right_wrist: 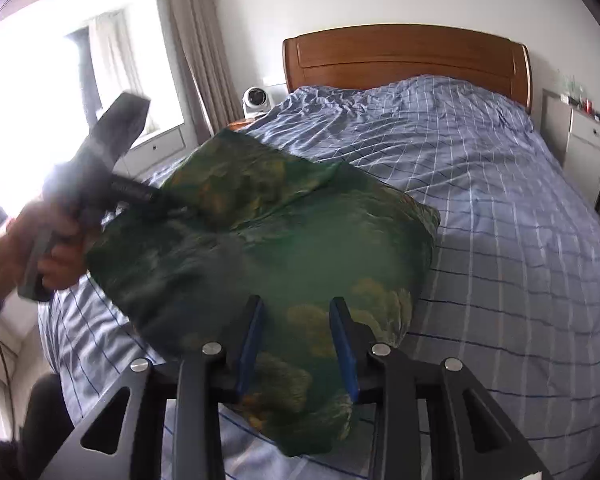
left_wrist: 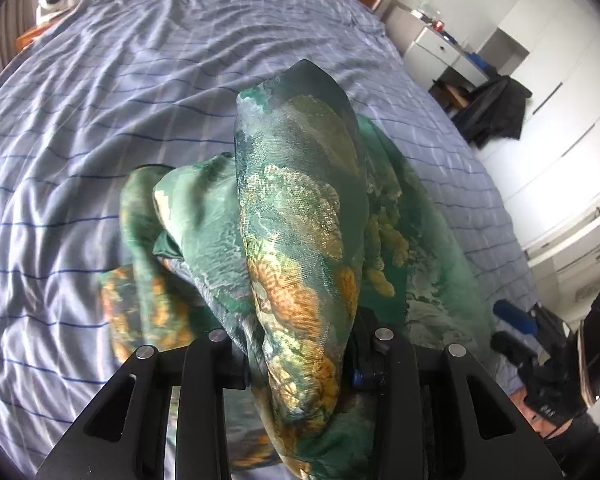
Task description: Fold large clothes
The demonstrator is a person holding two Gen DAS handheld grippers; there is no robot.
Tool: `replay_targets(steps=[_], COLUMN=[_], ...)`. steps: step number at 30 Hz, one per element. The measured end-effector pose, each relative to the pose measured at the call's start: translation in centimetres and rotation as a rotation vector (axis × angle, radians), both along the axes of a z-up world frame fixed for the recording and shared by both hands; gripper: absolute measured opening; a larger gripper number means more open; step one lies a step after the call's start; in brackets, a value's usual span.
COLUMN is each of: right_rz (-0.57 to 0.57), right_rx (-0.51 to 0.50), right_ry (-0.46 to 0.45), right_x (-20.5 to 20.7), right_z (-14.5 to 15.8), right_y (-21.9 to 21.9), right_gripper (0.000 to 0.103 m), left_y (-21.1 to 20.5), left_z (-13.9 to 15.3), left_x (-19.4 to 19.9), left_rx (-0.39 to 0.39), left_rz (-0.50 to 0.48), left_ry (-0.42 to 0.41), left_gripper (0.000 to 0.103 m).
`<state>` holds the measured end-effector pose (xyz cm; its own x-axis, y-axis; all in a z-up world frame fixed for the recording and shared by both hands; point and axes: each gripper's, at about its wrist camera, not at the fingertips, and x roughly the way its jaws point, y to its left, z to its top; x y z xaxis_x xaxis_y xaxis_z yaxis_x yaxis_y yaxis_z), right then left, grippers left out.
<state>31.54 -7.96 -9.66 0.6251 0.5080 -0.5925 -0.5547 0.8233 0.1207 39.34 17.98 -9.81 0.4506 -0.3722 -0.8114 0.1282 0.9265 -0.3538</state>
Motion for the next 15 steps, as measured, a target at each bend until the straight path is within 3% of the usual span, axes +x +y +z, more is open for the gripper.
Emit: replay_targets(steps=[4, 8, 12, 15], right_rz=[0.013, 0.032, 0.006, -0.004], right_rx=[-0.043, -0.062, 0.013, 0.023], right_ry=[0.007, 0.105, 0.197, 0.220], right_x=[0.1, 1.6, 2.8, 3.2], right_z=[-1.3, -4.9, -8.6, -8.8], right_y=[1.5, 3.4, 3.4, 3.5], right_gripper=[0.035, 0.034, 0.033, 0.033], left_y=[2.5, 4.1, 5.2, 5.1], left_z=[-2.1, -5.5, -7.6, -7.5], left_x=[0.2, 0.1, -0.4, -0.2], left_rx=[-0.043, -0.086, -0.143, -0.140], left_rz=[0.037, 0.066, 0.100, 0.104], left_ry=[0.020, 0.060, 0.062, 0.057], left_gripper=[0.035, 0.037, 0.039, 0.039])
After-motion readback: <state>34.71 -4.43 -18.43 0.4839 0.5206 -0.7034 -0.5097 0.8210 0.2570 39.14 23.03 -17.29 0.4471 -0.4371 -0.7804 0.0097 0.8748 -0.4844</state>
